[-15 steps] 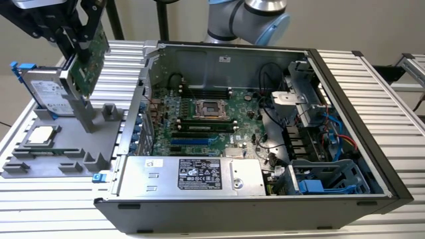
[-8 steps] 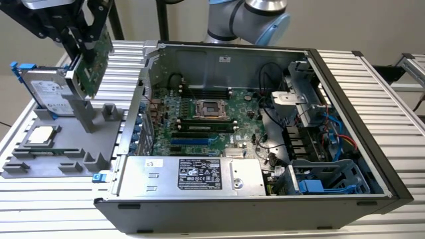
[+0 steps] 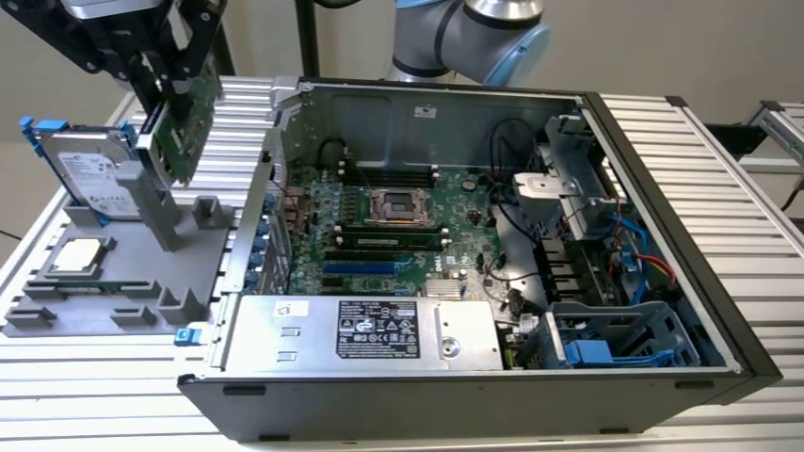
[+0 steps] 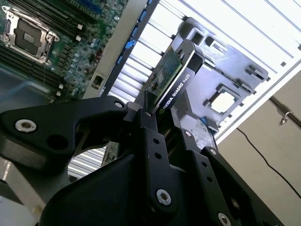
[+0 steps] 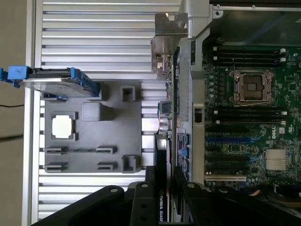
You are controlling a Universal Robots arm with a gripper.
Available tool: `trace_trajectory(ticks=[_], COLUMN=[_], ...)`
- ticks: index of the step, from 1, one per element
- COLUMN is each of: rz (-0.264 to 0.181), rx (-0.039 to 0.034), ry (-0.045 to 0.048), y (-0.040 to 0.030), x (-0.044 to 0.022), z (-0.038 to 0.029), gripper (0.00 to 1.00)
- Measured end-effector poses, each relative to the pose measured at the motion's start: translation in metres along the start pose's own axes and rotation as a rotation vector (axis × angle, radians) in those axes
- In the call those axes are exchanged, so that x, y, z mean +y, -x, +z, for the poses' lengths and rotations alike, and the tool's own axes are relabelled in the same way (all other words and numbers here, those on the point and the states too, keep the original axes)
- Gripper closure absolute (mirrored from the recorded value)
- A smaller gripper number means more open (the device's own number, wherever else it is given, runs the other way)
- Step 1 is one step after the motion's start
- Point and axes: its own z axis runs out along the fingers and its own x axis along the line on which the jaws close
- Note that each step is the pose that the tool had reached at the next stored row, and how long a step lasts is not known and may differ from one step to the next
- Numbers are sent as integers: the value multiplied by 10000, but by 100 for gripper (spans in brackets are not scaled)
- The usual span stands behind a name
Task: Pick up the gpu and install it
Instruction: 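Pick up the gpu and move the gpu toward the slot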
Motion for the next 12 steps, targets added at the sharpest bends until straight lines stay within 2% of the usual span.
trace_trajectory(ticks=[12], rz=[0], rx=[-1], ry=[1], y=[147], x=[1], z=[3], gripper=[100])
